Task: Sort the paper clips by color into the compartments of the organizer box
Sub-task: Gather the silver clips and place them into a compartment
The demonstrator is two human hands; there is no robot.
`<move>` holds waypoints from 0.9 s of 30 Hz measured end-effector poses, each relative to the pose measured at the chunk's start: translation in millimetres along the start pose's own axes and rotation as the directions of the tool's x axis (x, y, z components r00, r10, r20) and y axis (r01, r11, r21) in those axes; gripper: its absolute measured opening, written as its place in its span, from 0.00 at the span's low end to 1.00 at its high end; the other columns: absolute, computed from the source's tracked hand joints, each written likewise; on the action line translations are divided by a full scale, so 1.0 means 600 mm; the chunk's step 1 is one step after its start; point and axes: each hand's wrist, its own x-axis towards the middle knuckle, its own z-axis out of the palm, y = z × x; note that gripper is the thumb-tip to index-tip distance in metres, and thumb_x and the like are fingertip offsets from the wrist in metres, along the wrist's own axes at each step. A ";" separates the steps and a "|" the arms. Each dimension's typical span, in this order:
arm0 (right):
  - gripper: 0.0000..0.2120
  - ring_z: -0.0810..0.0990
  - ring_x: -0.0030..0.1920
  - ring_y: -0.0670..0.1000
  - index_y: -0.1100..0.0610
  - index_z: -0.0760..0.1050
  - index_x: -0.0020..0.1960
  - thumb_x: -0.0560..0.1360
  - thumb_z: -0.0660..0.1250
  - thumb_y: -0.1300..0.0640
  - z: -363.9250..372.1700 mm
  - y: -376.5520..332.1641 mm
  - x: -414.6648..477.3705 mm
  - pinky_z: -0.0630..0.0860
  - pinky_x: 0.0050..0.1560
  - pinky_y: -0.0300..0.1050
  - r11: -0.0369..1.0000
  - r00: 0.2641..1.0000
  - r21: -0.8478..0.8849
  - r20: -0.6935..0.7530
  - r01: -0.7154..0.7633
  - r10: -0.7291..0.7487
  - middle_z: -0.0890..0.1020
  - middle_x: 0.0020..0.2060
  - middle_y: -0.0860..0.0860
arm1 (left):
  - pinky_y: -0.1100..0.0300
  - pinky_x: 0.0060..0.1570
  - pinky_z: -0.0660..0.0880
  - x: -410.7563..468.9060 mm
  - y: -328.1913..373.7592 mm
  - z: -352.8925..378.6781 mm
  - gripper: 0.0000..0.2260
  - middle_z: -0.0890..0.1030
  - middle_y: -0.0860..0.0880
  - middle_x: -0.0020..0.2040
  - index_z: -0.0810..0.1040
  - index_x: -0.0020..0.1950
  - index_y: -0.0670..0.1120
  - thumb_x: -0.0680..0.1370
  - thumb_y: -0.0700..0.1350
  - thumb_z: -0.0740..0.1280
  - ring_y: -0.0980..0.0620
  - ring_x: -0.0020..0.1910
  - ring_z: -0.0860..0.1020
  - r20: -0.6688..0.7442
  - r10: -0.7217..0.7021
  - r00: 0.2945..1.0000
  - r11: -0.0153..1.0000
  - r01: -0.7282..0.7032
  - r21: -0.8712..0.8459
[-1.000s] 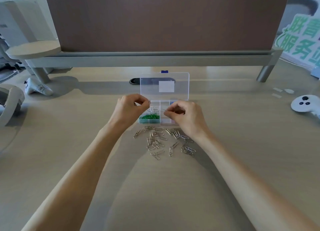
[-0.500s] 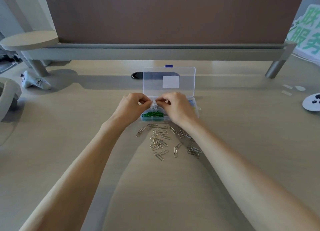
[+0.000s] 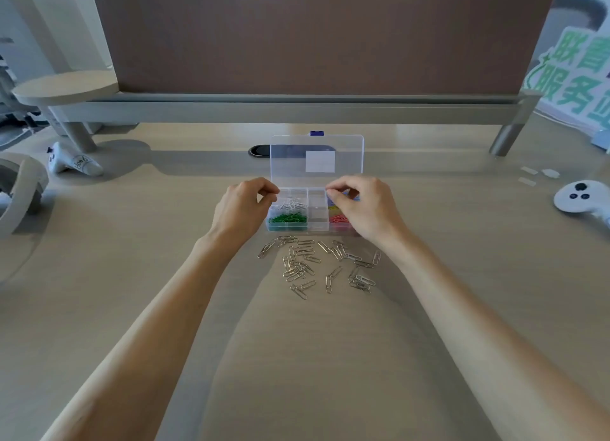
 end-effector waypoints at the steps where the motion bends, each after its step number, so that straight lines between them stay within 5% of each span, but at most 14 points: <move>1: 0.05 0.77 0.41 0.40 0.53 0.83 0.48 0.76 0.68 0.57 -0.008 0.008 -0.012 0.69 0.43 0.28 1.000 1.000 0.007 0.000 -0.010 0.010 0.83 0.43 0.44 | 0.60 0.39 0.71 -0.005 0.001 0.001 0.07 0.78 0.61 0.46 0.81 0.53 0.53 0.79 0.45 0.65 0.58 0.41 0.73 -0.004 0.031 1.000 0.999 -0.031 0.039; 3: 0.05 0.76 0.39 0.39 0.53 0.83 0.48 0.76 0.69 0.57 -0.024 0.023 -0.038 0.68 0.40 0.25 0.999 0.999 0.011 -0.008 -0.047 0.047 0.83 0.41 0.44 | 0.62 0.37 0.66 -0.016 0.006 0.002 0.07 0.76 0.62 0.49 0.80 0.54 0.54 0.80 0.46 0.64 0.59 0.45 0.70 0.021 0.148 0.989 0.985 -0.149 0.088; 7: 0.05 0.76 0.37 0.39 0.53 0.84 0.48 0.75 0.69 0.59 -0.039 0.056 -0.087 0.67 0.38 0.26 0.995 0.993 -0.038 -0.069 -0.094 0.091 0.82 0.40 0.46 | 0.56 0.45 0.72 -0.026 0.004 0.013 0.11 0.78 0.58 0.59 0.80 0.60 0.54 0.81 0.46 0.61 0.54 0.54 0.68 0.178 0.362 0.915 0.917 -0.384 0.112; 14: 0.09 0.74 0.46 0.47 0.49 0.83 0.52 0.75 0.68 0.59 -0.061 0.087 -0.123 0.67 0.43 0.37 0.968 0.994 -0.250 0.109 0.000 0.029 0.77 0.41 0.46 | 0.57 0.44 0.71 -0.042 0.021 0.012 0.14 0.78 0.54 0.59 0.79 0.60 0.50 0.79 0.38 0.61 0.55 0.54 0.67 0.105 0.323 0.940 0.934 -0.335 0.127; 19: 0.01 0.74 0.48 0.49 0.47 0.81 0.45 0.74 0.71 0.53 -0.081 0.080 -0.124 0.74 0.49 0.48 0.954 0.966 -0.292 0.260 0.072 0.007 0.77 0.42 0.48 | 0.55 0.47 0.74 -0.081 0.071 0.025 0.09 0.78 0.58 0.53 0.81 0.56 0.52 0.78 0.43 0.67 0.57 0.53 0.70 0.210 0.511 0.833 0.857 -0.513 -0.050; 22: 0.08 0.72 0.45 0.48 0.44 0.73 0.39 0.74 0.71 0.51 -0.085 0.072 -0.125 0.72 0.47 0.45 0.950 0.958 -0.303 0.287 0.076 0.015 0.75 0.39 0.46 | 0.53 0.49 0.73 -0.093 0.095 0.045 0.08 0.79 0.56 0.52 0.82 0.55 0.52 0.78 0.47 0.68 0.55 0.54 0.71 0.269 0.570 0.776 0.817 -0.571 -0.082; 27: 0.04 0.76 0.40 0.45 0.48 0.80 0.40 0.72 0.73 0.53 -0.097 0.053 -0.132 0.71 0.41 0.39 0.987 0.938 -0.158 0.337 -0.022 0.075 0.80 0.39 0.46 | 0.51 0.48 0.75 -0.089 0.106 0.065 0.09 0.80 0.54 0.51 0.83 0.54 0.51 0.76 0.50 0.69 0.55 0.55 0.69 0.296 0.579 0.760 0.795 -0.606 0.003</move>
